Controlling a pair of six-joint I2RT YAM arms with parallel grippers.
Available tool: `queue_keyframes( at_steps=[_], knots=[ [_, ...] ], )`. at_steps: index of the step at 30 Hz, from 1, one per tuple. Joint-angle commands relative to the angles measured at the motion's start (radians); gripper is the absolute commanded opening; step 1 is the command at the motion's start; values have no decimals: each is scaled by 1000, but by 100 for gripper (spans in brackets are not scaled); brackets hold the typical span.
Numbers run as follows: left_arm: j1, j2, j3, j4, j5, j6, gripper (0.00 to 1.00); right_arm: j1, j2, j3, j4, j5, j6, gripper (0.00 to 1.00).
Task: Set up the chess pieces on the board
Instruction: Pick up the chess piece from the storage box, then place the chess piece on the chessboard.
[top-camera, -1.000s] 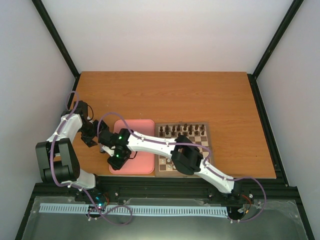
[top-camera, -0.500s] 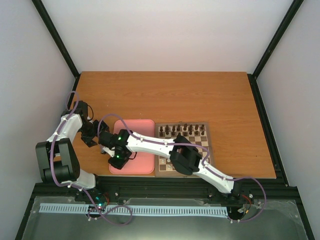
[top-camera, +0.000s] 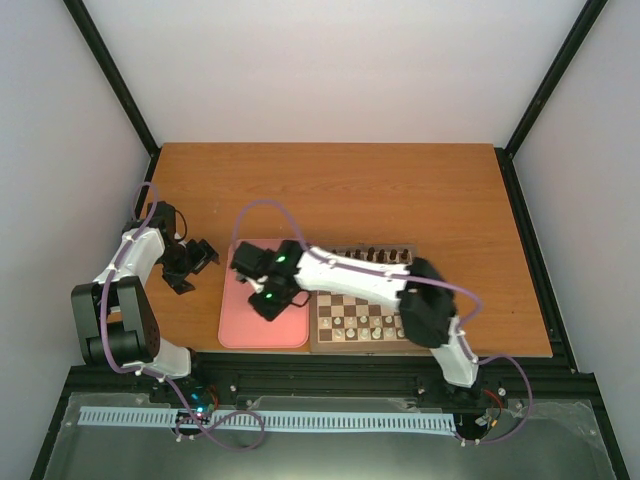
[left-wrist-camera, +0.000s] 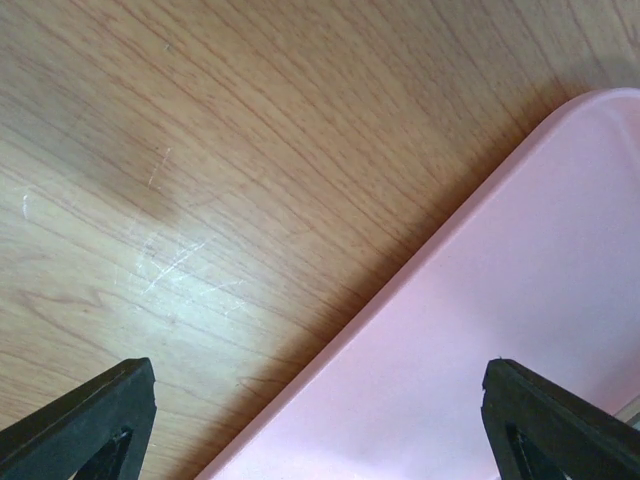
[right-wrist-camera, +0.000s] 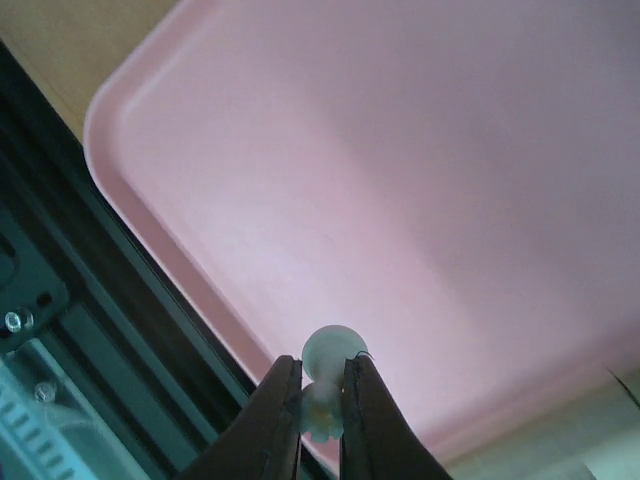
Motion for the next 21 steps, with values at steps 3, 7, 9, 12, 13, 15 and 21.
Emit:
queue_keyframes(
  at_steps=[3, 7, 9, 12, 13, 15, 21],
  knots=[
    [-5, -11, 30, 7, 18, -12, 100, -54, -326, -346, 10, 64, 121, 3],
    [-5, -8, 27, 7, 17, -12, 100, -53, -463, -549, 40, 38, 184, 3],
    [-4, -7, 25, 8, 15, -11, 100, -54, -510, -632, 67, 30, 204, 3],
    [-4, -4, 26, 5, 7, -10, 100, -41, -526, -657, 74, 44, 206, 3],
    [-4, -4, 27, 4, 5, -10, 100, -34, -520, -657, 69, 54, 210, 3],
    [-5, -1, 29, 5, 2, -8, 100, -23, -505, -665, 72, 53, 217, 3],
    [-4, 5, 35, 2, -4, -7, 100, -19, -481, -683, 113, 57, 231, 3]
  ],
)
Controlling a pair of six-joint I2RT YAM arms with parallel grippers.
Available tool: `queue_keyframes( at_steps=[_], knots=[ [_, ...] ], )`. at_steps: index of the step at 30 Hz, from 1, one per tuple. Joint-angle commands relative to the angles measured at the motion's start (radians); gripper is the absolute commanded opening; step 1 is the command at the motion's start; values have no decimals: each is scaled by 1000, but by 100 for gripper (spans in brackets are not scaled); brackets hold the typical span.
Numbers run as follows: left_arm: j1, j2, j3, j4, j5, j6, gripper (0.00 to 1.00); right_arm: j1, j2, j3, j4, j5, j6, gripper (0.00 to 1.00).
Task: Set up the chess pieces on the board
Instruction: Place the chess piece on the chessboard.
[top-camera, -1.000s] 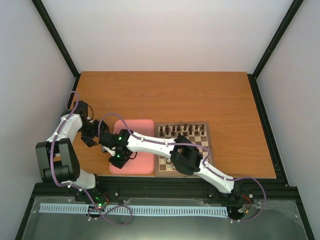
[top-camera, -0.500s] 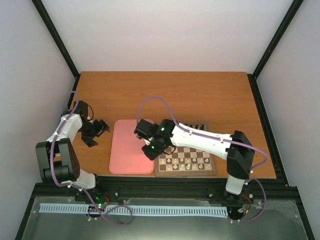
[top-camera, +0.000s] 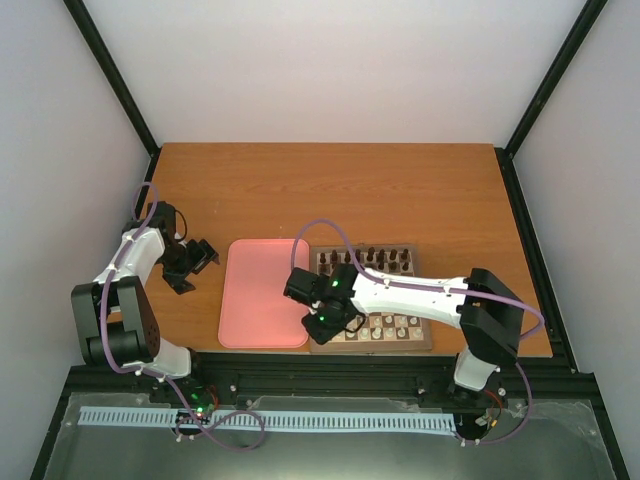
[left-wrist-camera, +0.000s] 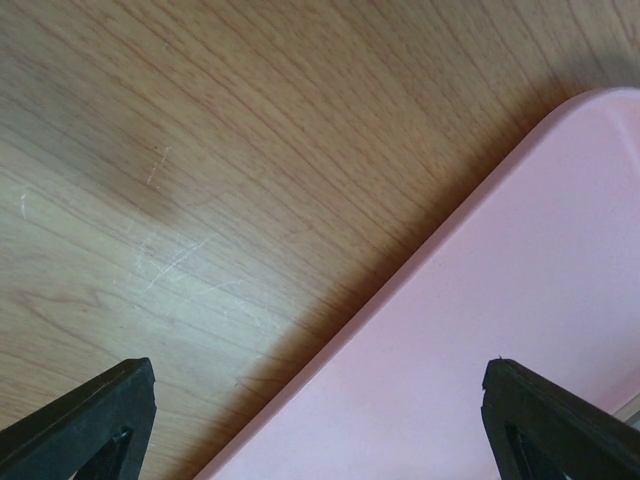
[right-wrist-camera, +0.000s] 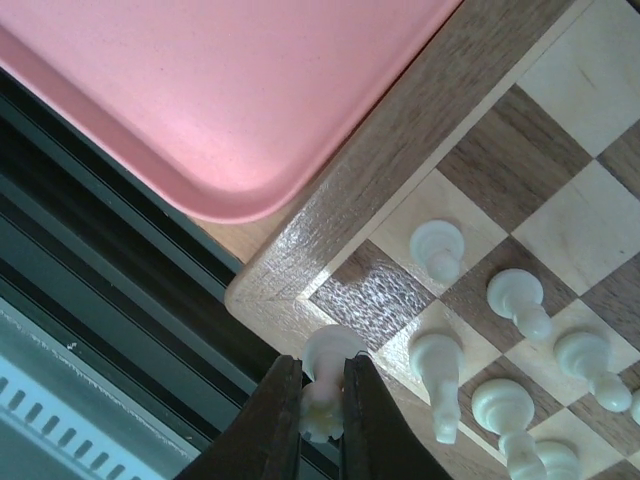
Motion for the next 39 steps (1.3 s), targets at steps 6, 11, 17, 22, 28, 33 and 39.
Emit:
queue_keyframes(
  at_steps=[6, 11, 17, 22, 28, 33, 39],
  knots=[
    [-4, 4, 36, 0, -11, -5, 100, 5, 44, -24, 51, 3, 22, 3],
    [-5, 3, 33, 2, -11, -5, 100, 5, 55, -38, 54, 6, 29, 3],
    [-5, 7, 31, 5, -7, -5, 100, 5, 70, -31, 42, 30, 41, 3],
    [-5, 8, 30, 5, -7, -5, 100, 5, 83, -28, 43, 26, 39, 4],
    [-4, 4, 28, 5, -9, -5, 100, 5, 89, -20, 42, 26, 35, 8],
    [-5, 2, 29, 3, -9, -3, 100, 5, 62, -7, 35, 25, 28, 17],
    [-5, 4, 35, 2, -9, -3, 100, 6, 43, 61, -33, 22, 7, 22]
  ],
)
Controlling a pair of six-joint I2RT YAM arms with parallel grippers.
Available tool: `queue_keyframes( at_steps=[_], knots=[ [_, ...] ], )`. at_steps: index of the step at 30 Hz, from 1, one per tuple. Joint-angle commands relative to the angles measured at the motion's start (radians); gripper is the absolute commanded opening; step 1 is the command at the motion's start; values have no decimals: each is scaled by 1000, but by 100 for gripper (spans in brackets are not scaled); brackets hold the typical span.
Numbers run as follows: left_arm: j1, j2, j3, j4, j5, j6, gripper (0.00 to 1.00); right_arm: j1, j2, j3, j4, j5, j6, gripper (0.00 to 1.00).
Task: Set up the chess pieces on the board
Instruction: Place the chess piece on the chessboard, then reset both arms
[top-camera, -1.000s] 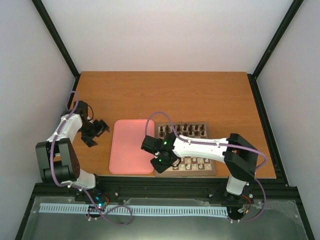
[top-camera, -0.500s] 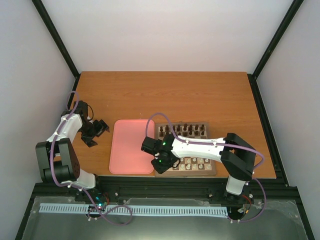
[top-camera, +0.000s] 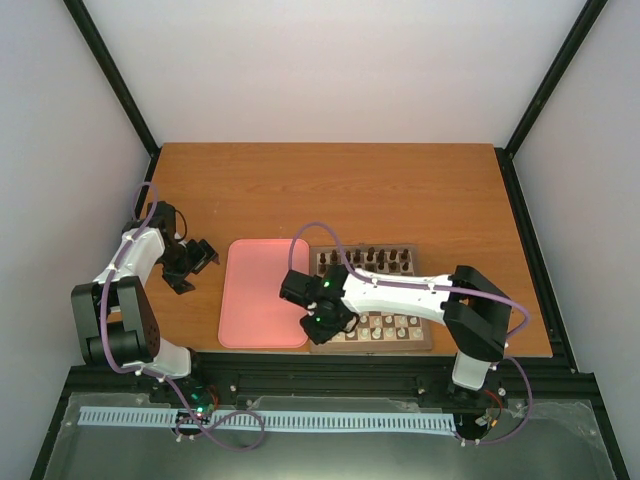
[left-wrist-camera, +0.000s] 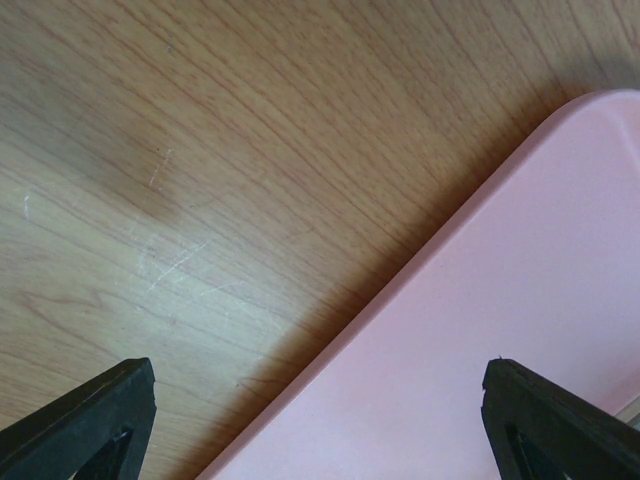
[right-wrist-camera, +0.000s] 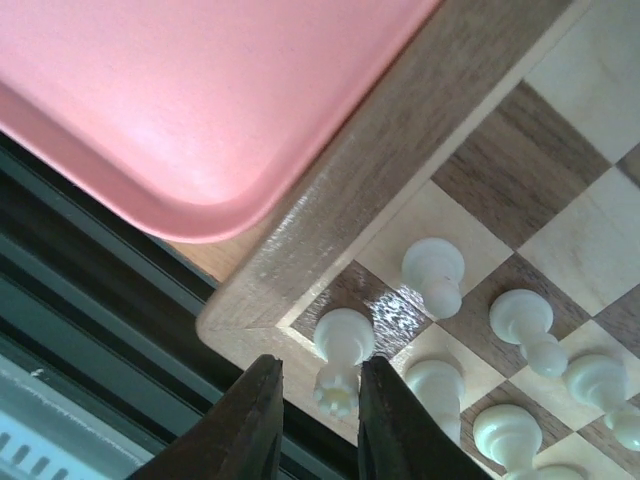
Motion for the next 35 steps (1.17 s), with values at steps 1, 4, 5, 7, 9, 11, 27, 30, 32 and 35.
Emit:
queue_keyframes(
  at_steps=[1, 4, 5, 7, 9, 11, 27, 30, 32, 35],
  knots=[
    [-5, 3, 35, 2, -6, -3, 100, 4, -34, 72, -49, 10, -17, 23],
    [-5, 0, 34, 2, -5, -3, 100, 4, -51, 106, -91, 17, -18, 26],
    [-5, -2, 35, 0, -5, -3, 100, 4, -57, 116, -108, 22, -17, 27],
    [-5, -2, 36, 1, -6, -3, 100, 4, -77, 135, -142, 49, -13, 33],
    [-5, -2, 36, 1, -4, -2, 100, 3, -101, 153, -166, 75, -8, 52],
    [-4, -4, 39, 1, -2, 1, 100, -6, -115, 172, -182, 84, -9, 63],
    [-5, -51, 147, -105, -59, 12, 100, -319, -191, 211, -87, 41, -101, 100],
    [-4, -68, 170, -122, -65, 16, 100, -346, -194, 208, -83, 59, -116, 100],
    [-5, -83, 186, -130, -70, 23, 100, -352, -189, 202, -83, 58, -135, 100],
    [-4, -102, 215, -138, -72, 33, 100, -353, -192, 191, -72, 74, -141, 100]
  ],
)
